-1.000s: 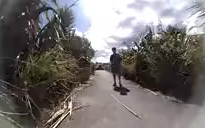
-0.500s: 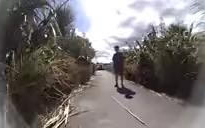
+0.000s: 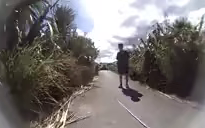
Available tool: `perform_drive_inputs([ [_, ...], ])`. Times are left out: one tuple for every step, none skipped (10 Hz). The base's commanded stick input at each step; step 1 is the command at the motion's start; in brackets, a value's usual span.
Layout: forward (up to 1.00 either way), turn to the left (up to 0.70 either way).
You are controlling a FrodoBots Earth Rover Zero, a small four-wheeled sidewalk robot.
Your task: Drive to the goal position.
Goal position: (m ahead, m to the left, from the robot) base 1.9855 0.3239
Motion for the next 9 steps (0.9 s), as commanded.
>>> perform_drive_inputs([
  [0.3, 0.18],
  [0.3, 0.18],
  [0.3, 0.17],
  [0.3, 0.15],
  [0.3, 0.1],
  [0.3, 0.04],
  [0.3, 0.01],
  [0.3, 0.0],
  [0.3, 0.0],
])
